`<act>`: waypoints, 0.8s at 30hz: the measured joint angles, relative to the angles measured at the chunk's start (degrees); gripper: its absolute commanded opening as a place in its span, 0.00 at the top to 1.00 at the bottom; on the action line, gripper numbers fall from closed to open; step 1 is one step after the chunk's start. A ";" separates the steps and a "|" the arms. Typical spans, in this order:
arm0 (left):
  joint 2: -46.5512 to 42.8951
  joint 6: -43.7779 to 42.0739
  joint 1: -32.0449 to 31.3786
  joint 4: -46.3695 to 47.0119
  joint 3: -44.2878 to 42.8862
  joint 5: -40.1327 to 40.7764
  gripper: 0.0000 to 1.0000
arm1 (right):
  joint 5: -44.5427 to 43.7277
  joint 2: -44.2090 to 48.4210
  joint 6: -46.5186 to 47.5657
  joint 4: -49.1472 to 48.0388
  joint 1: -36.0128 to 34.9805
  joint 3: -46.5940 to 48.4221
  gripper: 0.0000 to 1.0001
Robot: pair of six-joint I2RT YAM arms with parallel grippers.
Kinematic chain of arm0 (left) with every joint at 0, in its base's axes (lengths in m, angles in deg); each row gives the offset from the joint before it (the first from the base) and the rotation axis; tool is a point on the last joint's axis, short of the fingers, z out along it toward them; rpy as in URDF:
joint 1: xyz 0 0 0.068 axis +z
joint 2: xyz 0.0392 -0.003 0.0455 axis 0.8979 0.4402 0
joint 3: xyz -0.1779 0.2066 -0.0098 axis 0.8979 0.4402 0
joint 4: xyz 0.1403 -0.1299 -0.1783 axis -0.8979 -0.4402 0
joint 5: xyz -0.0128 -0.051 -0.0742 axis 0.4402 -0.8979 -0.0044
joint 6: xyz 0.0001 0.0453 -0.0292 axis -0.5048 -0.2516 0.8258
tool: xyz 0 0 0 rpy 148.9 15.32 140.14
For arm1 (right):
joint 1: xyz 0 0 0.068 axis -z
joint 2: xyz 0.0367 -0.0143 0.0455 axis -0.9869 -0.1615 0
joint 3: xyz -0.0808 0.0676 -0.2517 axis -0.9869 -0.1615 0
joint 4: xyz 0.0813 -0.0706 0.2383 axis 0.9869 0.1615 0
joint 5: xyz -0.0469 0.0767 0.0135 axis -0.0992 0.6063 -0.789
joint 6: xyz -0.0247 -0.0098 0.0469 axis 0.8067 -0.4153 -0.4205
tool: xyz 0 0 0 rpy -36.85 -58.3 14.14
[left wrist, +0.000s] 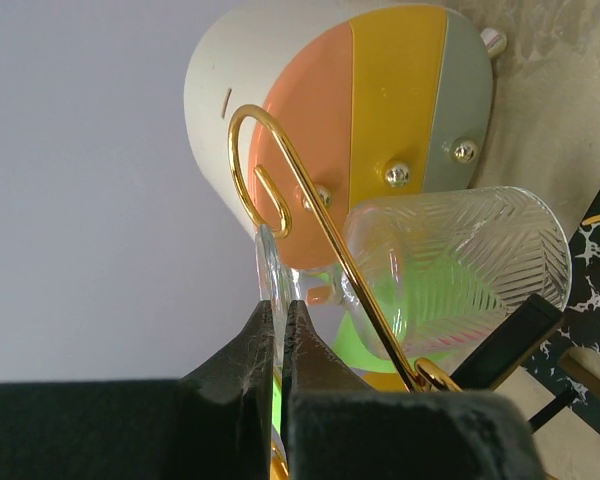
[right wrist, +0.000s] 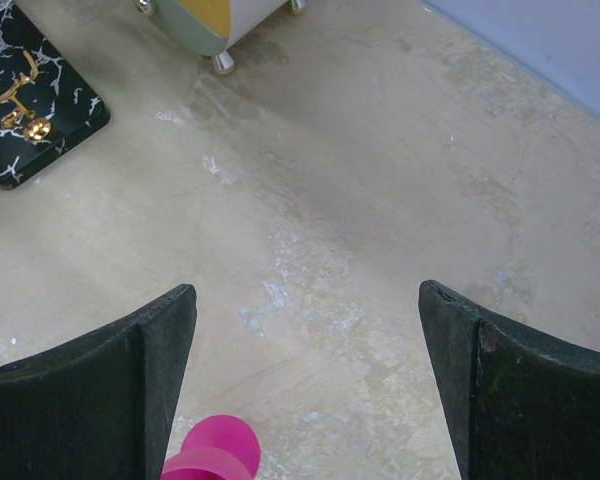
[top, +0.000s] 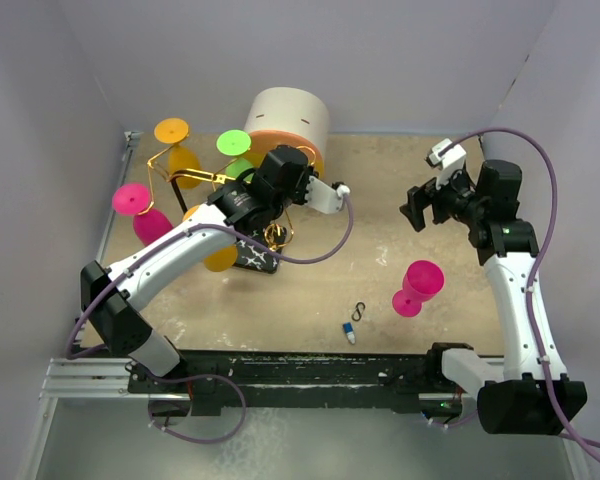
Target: Place the wine glass upside down on the wine glass rack
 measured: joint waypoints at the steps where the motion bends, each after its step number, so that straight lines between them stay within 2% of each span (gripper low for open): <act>1: 0.00 -0.04 0.00 0.02 -0.02 -0.57 1.00 | 0.15 0.00 0.00 0.00 0.09 0.00 0.06; 24: 1.64 -2.64 -0.57 5.14 -0.07 -8.55 1.00 | 0.90 -1.07 -0.02 -0.04 0.57 -0.33 0.06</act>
